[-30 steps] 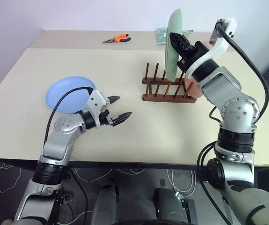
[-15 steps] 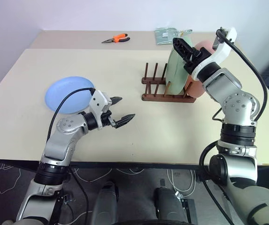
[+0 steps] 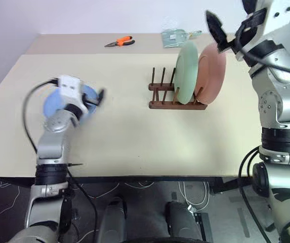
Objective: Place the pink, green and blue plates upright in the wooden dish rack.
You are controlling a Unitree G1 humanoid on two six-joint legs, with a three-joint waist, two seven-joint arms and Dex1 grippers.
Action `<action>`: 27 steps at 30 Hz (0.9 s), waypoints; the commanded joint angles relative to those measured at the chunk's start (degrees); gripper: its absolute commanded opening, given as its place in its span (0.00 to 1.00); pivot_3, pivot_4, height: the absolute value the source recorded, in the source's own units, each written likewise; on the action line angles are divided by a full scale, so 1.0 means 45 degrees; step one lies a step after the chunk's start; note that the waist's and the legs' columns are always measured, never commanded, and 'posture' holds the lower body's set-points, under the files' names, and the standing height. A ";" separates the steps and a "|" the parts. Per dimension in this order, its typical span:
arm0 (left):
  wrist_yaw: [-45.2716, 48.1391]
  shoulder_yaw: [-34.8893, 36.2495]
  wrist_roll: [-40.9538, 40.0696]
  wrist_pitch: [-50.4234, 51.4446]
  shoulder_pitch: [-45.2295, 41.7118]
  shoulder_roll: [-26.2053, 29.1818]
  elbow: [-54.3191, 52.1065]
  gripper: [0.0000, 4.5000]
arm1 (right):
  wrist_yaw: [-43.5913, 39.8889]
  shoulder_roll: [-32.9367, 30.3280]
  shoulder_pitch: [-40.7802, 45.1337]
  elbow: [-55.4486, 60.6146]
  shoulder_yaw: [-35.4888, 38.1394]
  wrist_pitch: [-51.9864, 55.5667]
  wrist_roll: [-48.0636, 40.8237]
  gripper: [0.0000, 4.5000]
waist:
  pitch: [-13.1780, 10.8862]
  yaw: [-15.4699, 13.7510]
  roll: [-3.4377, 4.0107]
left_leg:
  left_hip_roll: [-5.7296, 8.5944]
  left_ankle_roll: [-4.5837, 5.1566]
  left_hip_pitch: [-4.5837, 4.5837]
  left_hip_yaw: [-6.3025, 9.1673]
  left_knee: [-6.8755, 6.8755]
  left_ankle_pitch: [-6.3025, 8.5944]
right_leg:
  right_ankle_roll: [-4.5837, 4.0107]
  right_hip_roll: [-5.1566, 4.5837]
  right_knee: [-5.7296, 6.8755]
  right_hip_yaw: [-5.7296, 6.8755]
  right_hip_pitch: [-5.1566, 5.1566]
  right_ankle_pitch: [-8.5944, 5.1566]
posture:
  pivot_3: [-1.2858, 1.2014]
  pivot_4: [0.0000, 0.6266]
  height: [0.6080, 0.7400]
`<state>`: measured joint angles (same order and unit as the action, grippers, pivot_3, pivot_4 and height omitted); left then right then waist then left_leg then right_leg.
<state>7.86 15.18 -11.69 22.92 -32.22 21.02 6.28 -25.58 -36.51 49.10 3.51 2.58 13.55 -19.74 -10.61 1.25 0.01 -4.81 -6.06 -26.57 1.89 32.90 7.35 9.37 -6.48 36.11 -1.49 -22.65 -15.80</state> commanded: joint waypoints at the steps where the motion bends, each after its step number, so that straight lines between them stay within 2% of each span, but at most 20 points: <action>1: -0.3943 0.2707 0.0051 0.1277 -0.0558 -0.0346 -0.0035 1.00 | -0.2055 -0.0424 -0.1160 0.2208 -0.1946 -0.0778 0.1053 0.99 | 0.0004 -0.0001 -0.0013 | -0.0003 0.0000 0.0010 0.0000 -0.0003 0.0000 | 0.0005 0.0001 0.0002 0.0001 0.0003 -0.0003 | 0.52 0.24 1.00; 6: -0.4933 0.3979 -0.1434 0.3638 -0.0942 -0.1165 -0.0775 1.00 | -0.2726 0.0262 -0.2577 0.3405 -0.2751 -0.0463 0.1007 0.99 | -0.0026 -0.0324 -0.0066 | 0.0010 -0.0013 -0.0001 0.0004 0.0022 -0.0005 | 0.0010 0.0000 0.0000 0.0003 0.0031 -0.0003 | 0.52 0.24 1.00; 10: -0.5922 0.5933 -0.3731 0.5803 -0.1515 -0.2304 -0.0826 1.00 | -0.2848 0.0639 -0.3578 0.3554 -0.3323 -0.0701 0.1678 0.99 | -0.0012 -0.0476 -0.0187 | 0.0009 -0.0019 0.0007 0.0012 0.0043 -0.0007 | -0.0005 -0.0001 -0.0008 0.0016 0.0056 0.0002 | 0.52 0.24 1.00; 13: -0.6572 0.7363 -0.5266 0.6312 -0.2043 -0.2867 -0.0075 1.00 | -0.2800 0.0902 -0.3792 0.3549 -0.3323 -0.0682 0.1948 0.99 | -0.0015 -0.0432 -0.0208 | 0.0008 -0.0020 0.0005 0.0015 0.0042 -0.0006 | -0.0004 -0.0001 -0.0010 0.0018 0.0054 0.0003 | 0.52 0.24 1.00; 19: -0.7104 0.7777 -0.6305 0.6212 -0.2536 -0.2894 0.0809 0.38 | -0.2675 0.1223 -0.3786 0.3440 -0.3004 -0.0326 0.2222 1.00 | -0.0015 -0.0435 -0.0208 | 0.0007 -0.0026 0.0026 0.0014 0.0030 -0.0010 | -0.0002 0.0000 -0.0001 0.0018 0.0057 0.0004 | 0.52 0.24 1.00; 20: -0.7070 0.7602 -0.6271 0.6097 -0.2558 -0.2830 0.0829 0.26 | -0.2692 0.1215 -0.3741 0.3389 -0.2925 -0.0070 0.2185 1.00 | -0.0015 -0.0454 -0.0209 | 0.0007 -0.0027 0.0024 0.0015 0.0031 -0.0011 | -0.0002 0.0000 -0.0002 0.0019 0.0058 0.0004 | 0.52 0.24 1.00; 22: -0.6032 0.6230 -0.5774 0.5960 -0.2432 -0.2384 0.0619 0.03 | -0.2713 0.1191 -0.3656 0.3369 -0.2915 0.0140 0.2298 1.00 | -0.0027 -0.0464 -0.0230 | 0.0011 -0.0027 0.0018 0.0015 0.0034 -0.0010 | -0.0003 -0.0001 -0.0013 0.0018 0.0065 0.0004 | 0.52 0.24 1.00; 25: -0.3622 0.3320 -0.4812 0.4995 -0.2330 -0.1744 -0.0719 0.01 | -0.2596 0.1220 -0.3454 0.3443 -0.3551 -0.0201 0.3303 1.00 | -0.0032 -0.0453 -0.0238 | 0.0009 -0.0030 0.0015 0.0014 0.0027 -0.0011 | -0.0003 0.0000 -0.0009 0.0021 0.0054 0.0004 | 0.52 0.24 1.00; 27: -0.2402 0.2028 -0.5010 0.4814 -0.2691 -0.1665 -0.1875 0.01 | -0.2462 0.1431 -0.3061 0.3220 -0.4352 -0.0743 0.4477 1.00 | -0.0033 -0.0449 -0.0240 | 0.0009 -0.0040 0.0006 0.0012 0.0021 -0.0015 | -0.0005 0.0000 -0.0011 0.0022 0.0045 0.0005 | 0.52 0.24 1.00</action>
<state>-8.22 29.92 -33.72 46.47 -41.57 13.16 4.11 -37.47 -30.93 33.34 17.41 -15.06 12.87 -3.30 -10.76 -0.77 -1.07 -4.77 -6.24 -26.54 1.94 32.98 7.28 9.35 -6.48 36.06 -1.39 -22.45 -15.78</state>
